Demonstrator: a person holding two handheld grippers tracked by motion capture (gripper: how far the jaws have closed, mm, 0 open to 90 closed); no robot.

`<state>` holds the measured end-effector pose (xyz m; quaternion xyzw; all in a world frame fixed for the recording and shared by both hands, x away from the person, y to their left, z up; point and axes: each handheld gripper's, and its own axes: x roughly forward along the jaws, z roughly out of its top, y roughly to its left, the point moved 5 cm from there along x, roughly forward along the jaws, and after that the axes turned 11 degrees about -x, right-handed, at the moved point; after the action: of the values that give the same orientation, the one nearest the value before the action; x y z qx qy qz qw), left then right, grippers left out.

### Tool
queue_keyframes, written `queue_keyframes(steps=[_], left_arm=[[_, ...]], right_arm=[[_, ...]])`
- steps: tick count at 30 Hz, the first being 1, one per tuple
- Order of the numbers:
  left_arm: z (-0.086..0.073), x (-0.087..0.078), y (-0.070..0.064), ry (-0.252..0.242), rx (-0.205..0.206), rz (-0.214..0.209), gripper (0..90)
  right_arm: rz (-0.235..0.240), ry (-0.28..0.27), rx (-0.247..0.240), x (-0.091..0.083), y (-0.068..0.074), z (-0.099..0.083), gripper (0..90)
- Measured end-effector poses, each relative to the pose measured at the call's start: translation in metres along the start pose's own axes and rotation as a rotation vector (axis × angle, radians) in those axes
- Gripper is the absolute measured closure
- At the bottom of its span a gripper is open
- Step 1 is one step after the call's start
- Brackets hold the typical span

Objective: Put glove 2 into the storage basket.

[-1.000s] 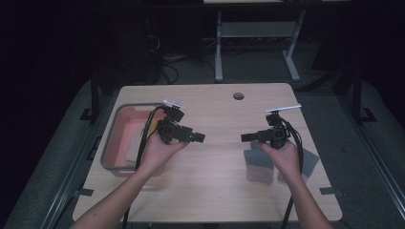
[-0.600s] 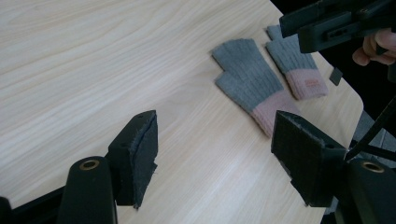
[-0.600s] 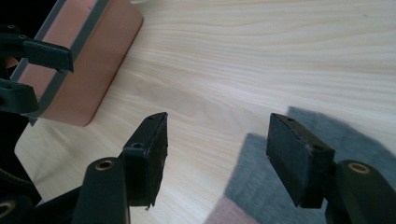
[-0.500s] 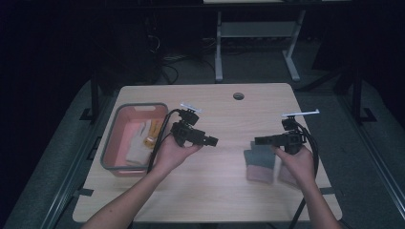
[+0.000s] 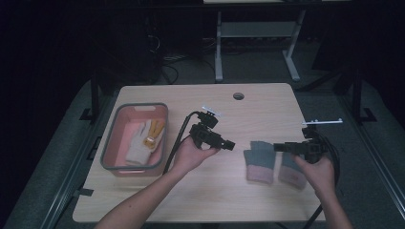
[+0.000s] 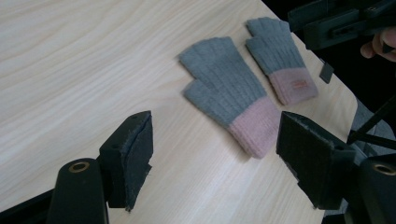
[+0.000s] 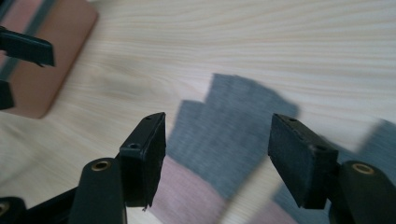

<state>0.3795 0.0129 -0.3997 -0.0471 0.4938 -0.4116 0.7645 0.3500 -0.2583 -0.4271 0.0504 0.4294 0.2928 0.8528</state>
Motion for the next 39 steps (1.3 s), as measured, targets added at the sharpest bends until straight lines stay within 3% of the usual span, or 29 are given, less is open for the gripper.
queue_keyframes(steps=[8, 24, 35, 39], left_arm=[[-0.001, 0.007, -0.009, 0.004, 0.02, -0.006, 26.3], [-0.004, 0.021, -0.021, 0.019, 0.034, -0.018, 25.4], [-0.008, 0.028, -0.026, 0.03, 0.047, -0.018, 25.3], [-0.009, 0.033, -0.026, 0.036, 0.043, -0.018, 25.4]], right_arm=[[-0.062, 0.042, -0.026, -0.007, -0.015, -0.02, 37.3], [-0.172, 0.136, -0.077, -0.004, -0.032, -0.044, 43.2], [-0.232, 0.206, -0.077, 0.004, -0.045, -0.067, 48.9], [-0.251, 0.195, -0.093, 0.007, -0.044, -0.07, 52.0]])
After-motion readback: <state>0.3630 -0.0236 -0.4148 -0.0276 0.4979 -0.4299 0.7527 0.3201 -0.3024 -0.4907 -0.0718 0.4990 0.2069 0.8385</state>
